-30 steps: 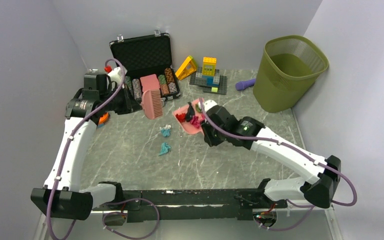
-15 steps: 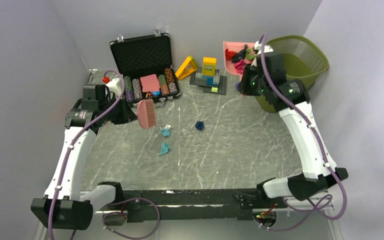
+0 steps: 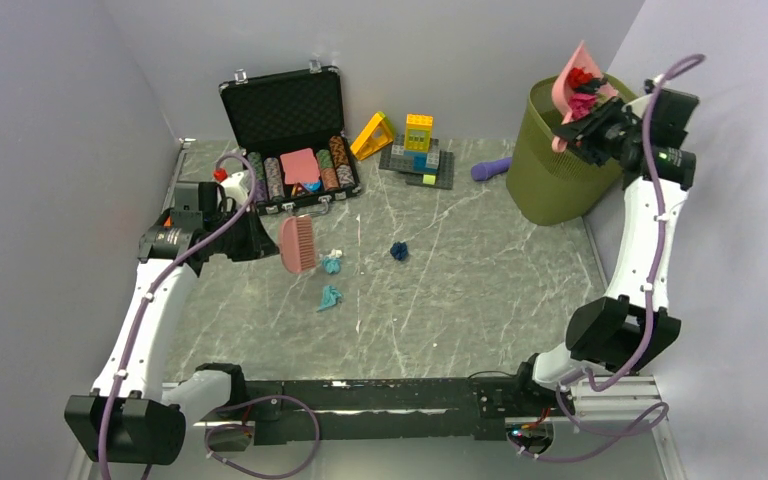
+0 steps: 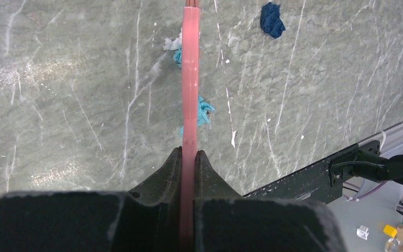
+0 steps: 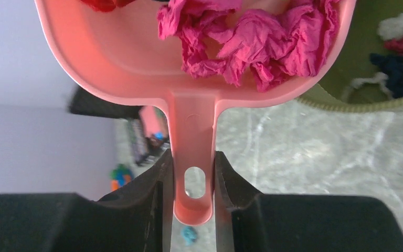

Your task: Sweep away the paper scraps from the table

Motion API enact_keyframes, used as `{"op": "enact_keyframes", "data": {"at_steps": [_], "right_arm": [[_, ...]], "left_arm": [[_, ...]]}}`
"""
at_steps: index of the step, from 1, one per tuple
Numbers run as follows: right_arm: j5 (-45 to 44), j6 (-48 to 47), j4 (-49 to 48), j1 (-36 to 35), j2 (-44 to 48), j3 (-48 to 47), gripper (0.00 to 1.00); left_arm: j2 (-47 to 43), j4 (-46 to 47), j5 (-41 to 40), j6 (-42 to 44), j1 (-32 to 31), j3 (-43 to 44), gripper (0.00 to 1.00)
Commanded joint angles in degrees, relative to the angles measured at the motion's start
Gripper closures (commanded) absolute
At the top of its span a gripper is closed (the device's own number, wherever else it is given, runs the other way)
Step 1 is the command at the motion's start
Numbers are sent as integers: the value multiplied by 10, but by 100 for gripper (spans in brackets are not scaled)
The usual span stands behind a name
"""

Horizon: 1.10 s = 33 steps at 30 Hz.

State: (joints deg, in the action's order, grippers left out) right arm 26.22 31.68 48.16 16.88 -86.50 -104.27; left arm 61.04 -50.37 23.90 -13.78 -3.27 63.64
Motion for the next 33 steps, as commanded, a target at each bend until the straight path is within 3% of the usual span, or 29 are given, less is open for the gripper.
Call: {"op": "enact_keyframes", "data": {"at_steps": [1, 6, 11, 14, 21, 27, 33], "right_arm": [[233, 184, -219, 79, 1, 56, 100], [317, 400, -459, 114, -5, 164, 100], [309, 751, -877, 121, -16, 324, 100], [275, 872, -1053, 125, -35, 379, 100], [274, 862, -1049, 127, -27, 384, 100], [292, 799, -985, 127, 1, 356, 100], [272, 855, -1057, 127, -1, 396, 100]], "left_arm": [[2, 33, 28, 10, 2, -6, 100], [10, 52, 41, 3, 2, -22, 100], [20, 58, 65, 4, 2, -24, 100], [19, 57, 64, 9, 2, -22, 100], [25, 56, 58, 13, 2, -21, 100], [21, 61, 34, 9, 3, -20, 100], [25, 60, 32, 6, 2, -13, 100]]}}
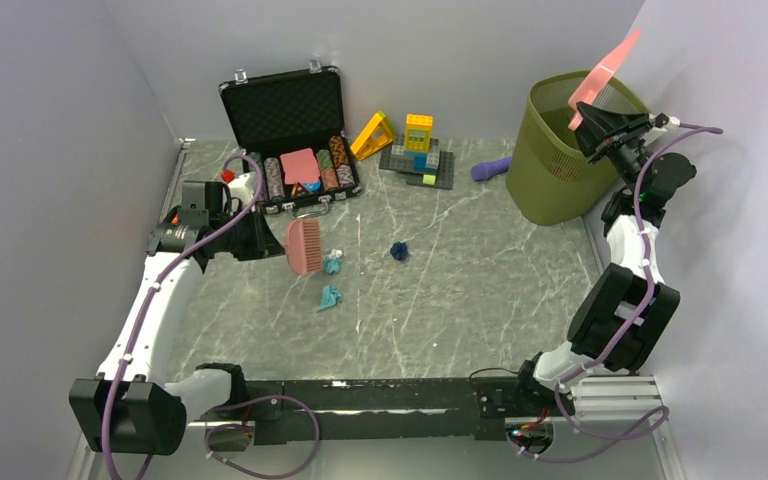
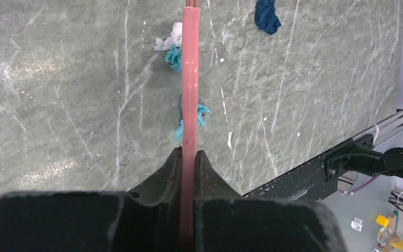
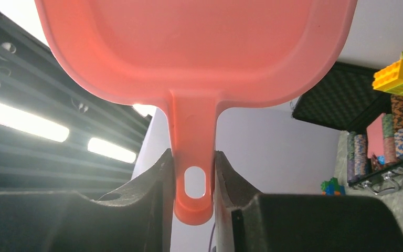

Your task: Sweep away the paper scraps from the table

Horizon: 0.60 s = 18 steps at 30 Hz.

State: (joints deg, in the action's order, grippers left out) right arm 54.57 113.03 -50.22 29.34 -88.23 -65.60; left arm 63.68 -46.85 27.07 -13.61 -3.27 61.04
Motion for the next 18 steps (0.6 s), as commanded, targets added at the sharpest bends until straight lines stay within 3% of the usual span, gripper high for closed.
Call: {"op": "enact_keyframes", "data": {"at_steps": [1, 5, 9, 14, 18], "right_arm": [[-8, 39, -77, 2, 15, 12, 100], [28, -86, 18, -13, 38, -22, 100], [30, -297, 258, -73, 102, -62, 100], [-74, -606, 599, -200, 165, -112, 100], [-169, -704, 686, -288, 219, -57, 100]], "left_arm": [[-2, 25, -1, 4, 2, 13, 100], [-7, 31, -12, 2, 3, 11, 100], [4, 32, -20, -1, 2, 14, 100], [13, 57, 15, -27, 2, 12, 100], [21, 98, 53, -71, -17, 5, 100]]}}
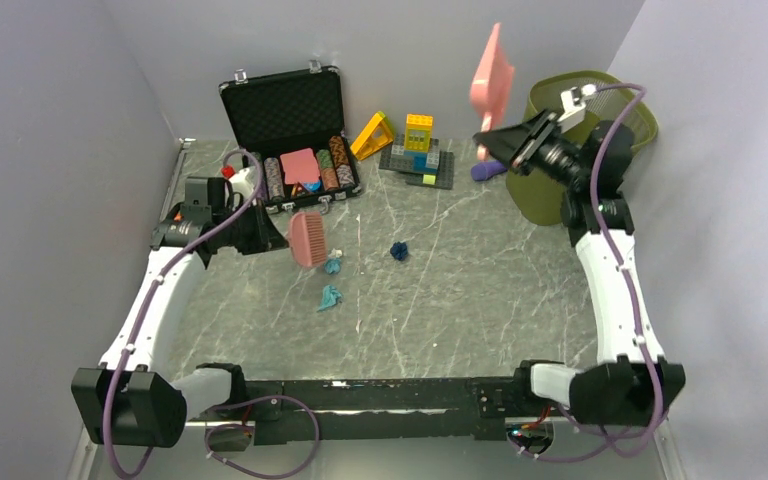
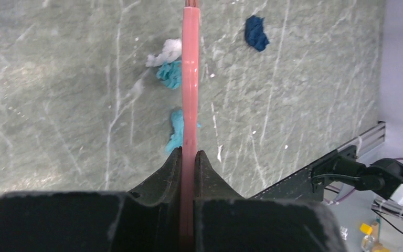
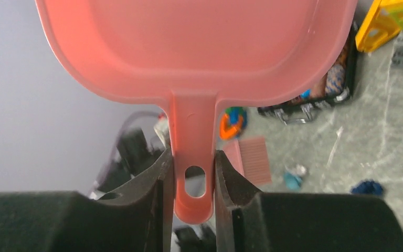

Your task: Sweep away the paper scraps from the table

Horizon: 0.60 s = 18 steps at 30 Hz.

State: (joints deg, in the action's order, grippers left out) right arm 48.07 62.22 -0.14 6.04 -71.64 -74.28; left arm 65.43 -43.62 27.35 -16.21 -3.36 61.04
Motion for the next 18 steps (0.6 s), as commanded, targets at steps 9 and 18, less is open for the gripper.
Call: {"op": "enact_keyframes", "data": {"at_steps": [9, 18], "right_arm": [[-250, -248, 249, -155, 161, 212, 100], [-465, -271, 400, -166, 229, 245, 100]], "left_arm": [[140, 177, 28, -137, -206, 91, 100], [340, 213, 35, -162, -273, 255, 100]]}}
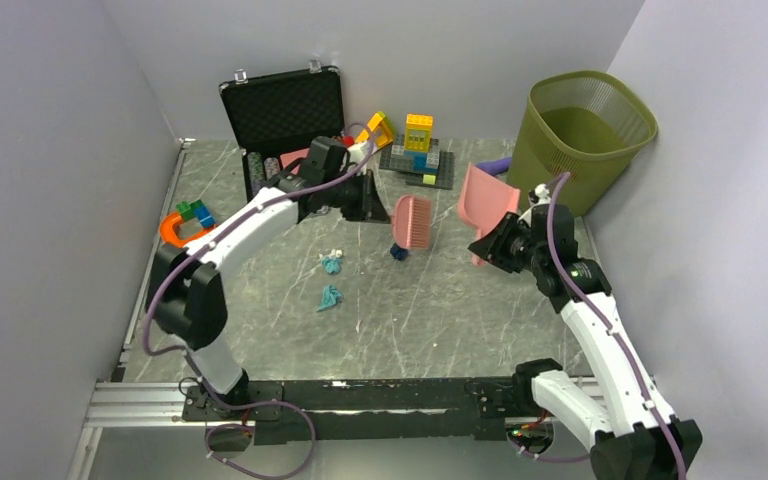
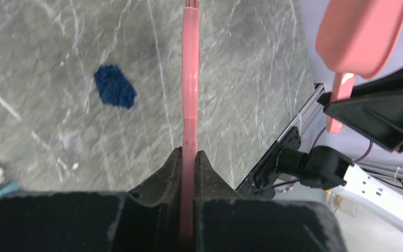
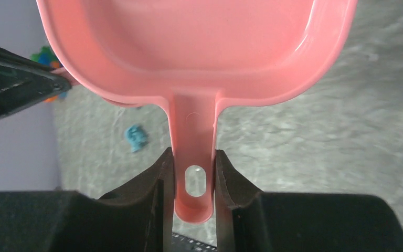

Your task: Sweep away the paper scraps from the table

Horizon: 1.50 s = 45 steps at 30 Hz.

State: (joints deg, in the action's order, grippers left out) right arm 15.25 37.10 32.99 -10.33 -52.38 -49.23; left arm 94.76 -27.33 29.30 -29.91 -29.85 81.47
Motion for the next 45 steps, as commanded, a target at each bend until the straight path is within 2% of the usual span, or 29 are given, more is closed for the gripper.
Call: {"op": "enact_keyframes", "data": {"at_steps": [1, 5, 9, 12, 16, 20, 26, 30, 33, 38, 40, 45], "right_arm": [[-162, -16, 84, -2, 45, -4, 100], [-238, 10, 132, -3, 79, 0, 100], [-277, 34, 178, -2, 104, 3, 100], [-297, 38, 209, -2, 90, 2, 100], [-285, 43, 225, -3, 59, -1, 100], [-261, 32, 206, -7, 47, 8, 100], [-220, 11, 197, -41, 19, 1, 100], [-192, -15, 201, -99, -16, -14, 100], [-181, -27, 206, -159, -48, -26, 100], [-144, -38, 218, -274, -96, -47, 100], [-149, -27, 231, -340, -115, -52, 100], [-163, 17, 271, -483, -180, -70, 100]], "left_arm": [[64, 59, 17, -30, -8, 54, 100], [122, 64, 12, -37, -8, 68, 100], [158, -73, -90, -30, -6, 105, 100], [145, -139, -174, -22, -6, 86, 100], [73, -179, -236, -13, -5, 9, 100], [-63, -211, -287, -16, -5, -66, 100], [-212, -287, -329, -5, -4, -96, 100], [-286, -278, -299, 21, -5, -93, 100], [-316, -273, -339, 34, -2, -83, 100], [-285, -326, -463, 67, 19, -29, 100], [-264, -339, -516, 76, 28, -13, 100], [-215, -301, -551, 106, 60, -4, 100]]}}
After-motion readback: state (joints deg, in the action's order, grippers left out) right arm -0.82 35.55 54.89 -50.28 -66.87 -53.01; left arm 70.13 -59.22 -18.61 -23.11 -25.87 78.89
